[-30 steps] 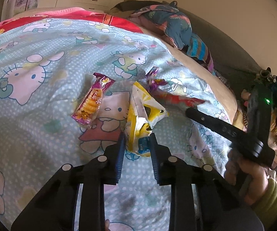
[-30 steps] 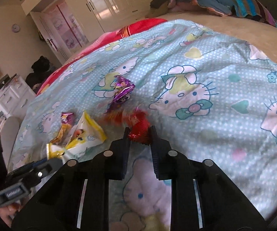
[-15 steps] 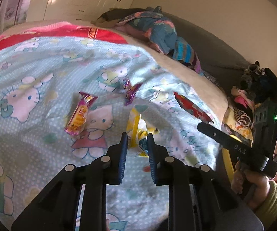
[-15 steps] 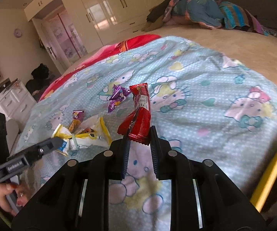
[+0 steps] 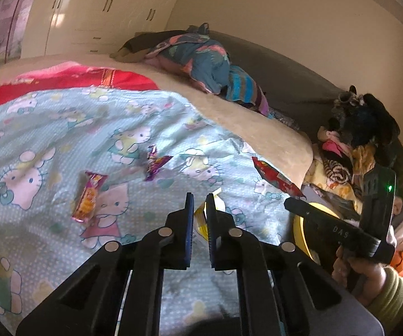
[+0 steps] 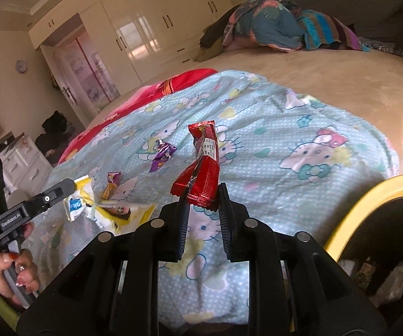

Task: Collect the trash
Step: 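Carry the red wrapper with right gripper while left carries yellow-white wrapper to bin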

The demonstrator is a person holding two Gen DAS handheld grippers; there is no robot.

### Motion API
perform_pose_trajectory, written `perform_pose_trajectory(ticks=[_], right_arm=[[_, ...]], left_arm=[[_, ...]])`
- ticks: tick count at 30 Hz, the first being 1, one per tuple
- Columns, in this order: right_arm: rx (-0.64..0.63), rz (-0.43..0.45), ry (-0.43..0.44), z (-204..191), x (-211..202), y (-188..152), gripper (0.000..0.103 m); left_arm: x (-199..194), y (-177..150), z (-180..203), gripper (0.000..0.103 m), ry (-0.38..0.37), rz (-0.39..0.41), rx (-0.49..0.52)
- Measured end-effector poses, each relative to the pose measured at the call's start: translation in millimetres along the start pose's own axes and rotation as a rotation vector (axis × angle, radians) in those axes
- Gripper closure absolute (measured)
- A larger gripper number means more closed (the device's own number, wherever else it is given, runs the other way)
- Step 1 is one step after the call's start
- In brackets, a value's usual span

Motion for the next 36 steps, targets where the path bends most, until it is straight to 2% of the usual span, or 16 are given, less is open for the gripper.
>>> perform_pose_trajectory(ticks=[7, 12, 19, 24, 36], right_arm=[[0.005, 0.029, -0.017, 7.5, -23.6, 0.2, 0.088], [0.015, 0.059, -0.038, 20.6, -45.5, 5.0, 0.088], [0.021, 0.083, -0.085, 43.4, -83.6, 0.7, 0.088], [0.048, 0.098, -0.128, 65.0, -112.2, -9.9, 0.088], [0.104, 0.085, -0.206, 107.6, -149.6, -25.9, 0.088]], left_arm=[[1.6, 0.8, 15.7, 0.096, 0.017, -0.005, 0.056], [-1.9, 13.1, 34.1, 0.097, -0.025, 0.012, 0.057], [0.2, 23.0, 78.3, 0.097, -0.088, 0.020, 0.100], [6.7, 17.2, 113.2, 0.097, -0.141, -0.002, 0.143], [10.6, -5.7, 179.4, 0.097, -0.222, -0.037, 0.269]])
Point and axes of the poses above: each gripper's, at about its wrist camera, not at the fingertips, and x roughly the way its jaws point, z to its right, y to its top, the point moved 4 cm from there along x, roughly the way its jaws point, and after that the axes turned 4 degrees about y, right-handed, at the moved point
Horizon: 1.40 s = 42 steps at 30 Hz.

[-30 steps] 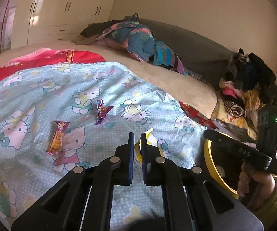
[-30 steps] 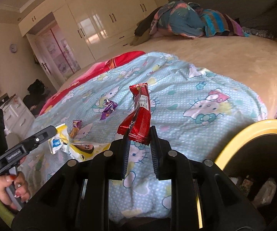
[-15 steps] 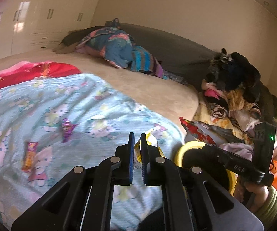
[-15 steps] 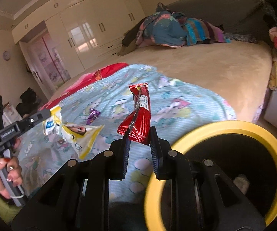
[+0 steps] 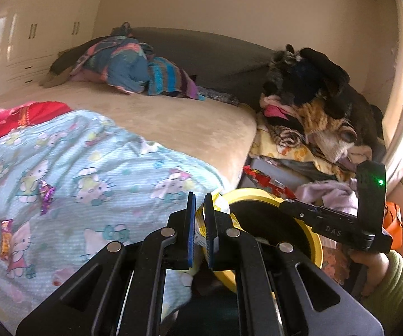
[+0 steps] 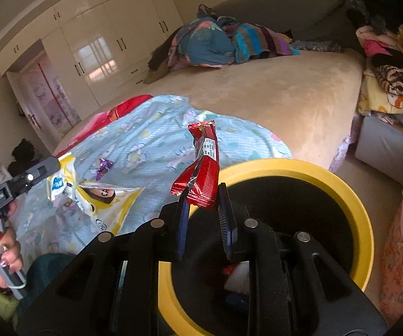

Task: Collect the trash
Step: 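Carry the red wrapper with right gripper while left carries yellow-white wrapper to bin, then open both grippers over the yellow bin to drop both wrappers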

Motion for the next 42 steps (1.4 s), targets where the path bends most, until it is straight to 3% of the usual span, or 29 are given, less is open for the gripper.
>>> perform_pose_trajectory(ticks=[25, 27, 28, 29, 31, 35, 42], right_arm=[[0.108, -0.086, -0.081, 67.0, -21.0, -34.9, 0.084], [0.141, -0.080, -0.096, 73.6, -22.7, -35.2, 0.060], [0.154, -0.070, -0.100, 75.0, -24.4, -35.3, 0.053], [0.166, -0.061, -0.102, 77.0, -25.6, -35.0, 0.053], [0.162, -0.061, -0.120, 76.5, -25.3, -35.2, 0.049], [0.128, -0.052, -0.128, 65.2, -23.6, -33.1, 0.040], [0.005, -0.014, -0.120, 23.8, -21.8, -23.4, 0.036]], left_arm=[[47.7, -38.6, 76.7, 0.095, -0.070, -0.117, 0.162], [51.0, -41.9, 72.0, 0.077, -0.040, -0.130, 0.150], [51.2, -41.7, 68.1, 0.043, -0.036, -0.130, 0.134], [49.0, -41.4, 61.8, 0.025, -0.043, -0.124, 0.100], [42.1, -38.2, 52.2, 0.025, -0.046, -0.099, 0.058], [28.3, -32.1, 41.7, 0.008, 0.011, -0.055, 0.057], [9.1, -26.2, 28.9, 0.007, 0.066, -0.018, 0.058]])
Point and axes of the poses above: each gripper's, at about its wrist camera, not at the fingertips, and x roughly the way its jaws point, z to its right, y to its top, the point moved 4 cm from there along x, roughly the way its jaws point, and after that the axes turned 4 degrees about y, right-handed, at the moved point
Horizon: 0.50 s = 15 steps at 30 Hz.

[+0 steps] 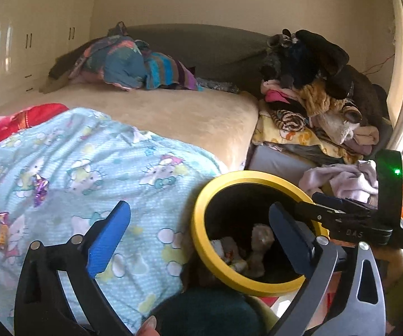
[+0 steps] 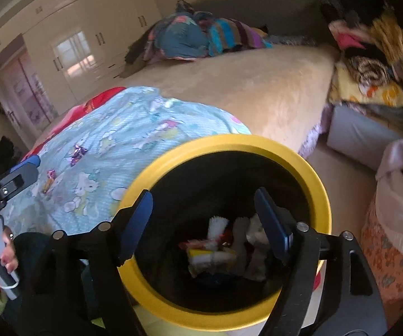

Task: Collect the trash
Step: 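Open both grippers over the yellow bin to drop both wrappers, then move both tools back over the purple and orange wrappers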

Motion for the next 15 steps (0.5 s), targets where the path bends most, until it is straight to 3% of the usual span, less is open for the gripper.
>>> perform_pose_trajectory(ticks=[15], right_arm=[[-0.078, 0.045, 0.065, -56.4, -1.6, 20.5, 0.029]], left_arm=[[-35.2, 7.5, -55.1, 0.007, 0.113, 0.063, -0.093]])
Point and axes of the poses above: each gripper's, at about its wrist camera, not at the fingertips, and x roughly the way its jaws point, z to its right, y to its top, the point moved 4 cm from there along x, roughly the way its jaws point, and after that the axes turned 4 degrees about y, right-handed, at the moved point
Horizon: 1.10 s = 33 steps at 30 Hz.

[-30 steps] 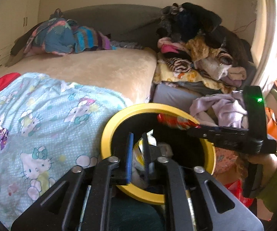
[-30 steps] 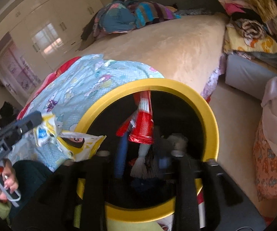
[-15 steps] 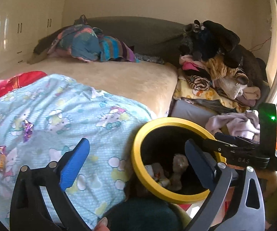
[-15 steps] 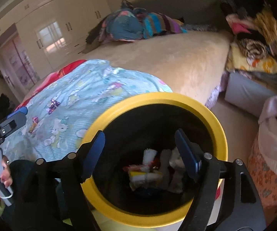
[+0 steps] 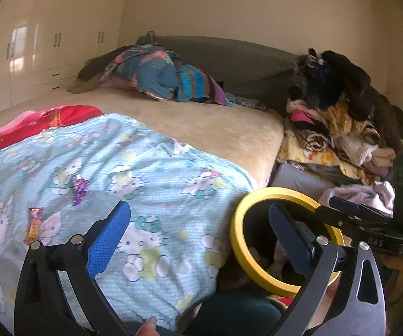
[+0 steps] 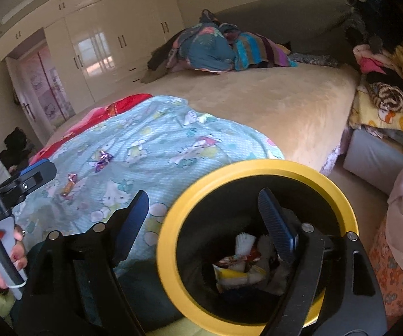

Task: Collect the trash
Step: 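Move both tools back over the purple and orange wrappers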

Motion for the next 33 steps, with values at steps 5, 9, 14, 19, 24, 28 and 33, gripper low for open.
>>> perform_pose_trajectory(ticks=[5, 9, 14, 19, 24, 28, 33], right_arm=[[-0.030, 0.005, 0.024, -21.2, 5.9, 6.0, 0.028], [-0.048, 0.010, 0.041, -37.6, 10.4, 9.8, 0.025], [-0.072, 0.012, 0.067, -60.1, 17.5, 14.9, 0.022], [-0.094, -0.004, 0.098, -81.7, 28.1, 17.0, 0.022], [-0.102, -0.026, 0.142, -103.8, 47.5, 20.3, 0.022], [-0.105, -0.061, 0.188, -125.4, 73.9, 24.7, 0.021], [-0.112, -0.117, 0.235, -149.7, 114.0, 28.8, 0.021]], left_arm=[[-6.7, 2.8, -25.7, 0.007, 0.046, 0.013, -0.050], [-11.6, 3.9, -43.6, 0.007, 0.078, 0.019, -0.085], [-16.3, 3.5, -64.5, 0.007, 0.110, 0.025, -0.122], [-22.6, 2.7, -89.1, 0.007, 0.162, 0.038, -0.156], [-27.2, -0.2, -122.7, 0.007, 0.238, 0.047, -0.187], [-25.2, -7.8, -156.6, 0.007, 0.300, 0.028, -0.239], [-16.7, -23.0, -192.6, 0.007, 0.322, -0.015, -0.303]])
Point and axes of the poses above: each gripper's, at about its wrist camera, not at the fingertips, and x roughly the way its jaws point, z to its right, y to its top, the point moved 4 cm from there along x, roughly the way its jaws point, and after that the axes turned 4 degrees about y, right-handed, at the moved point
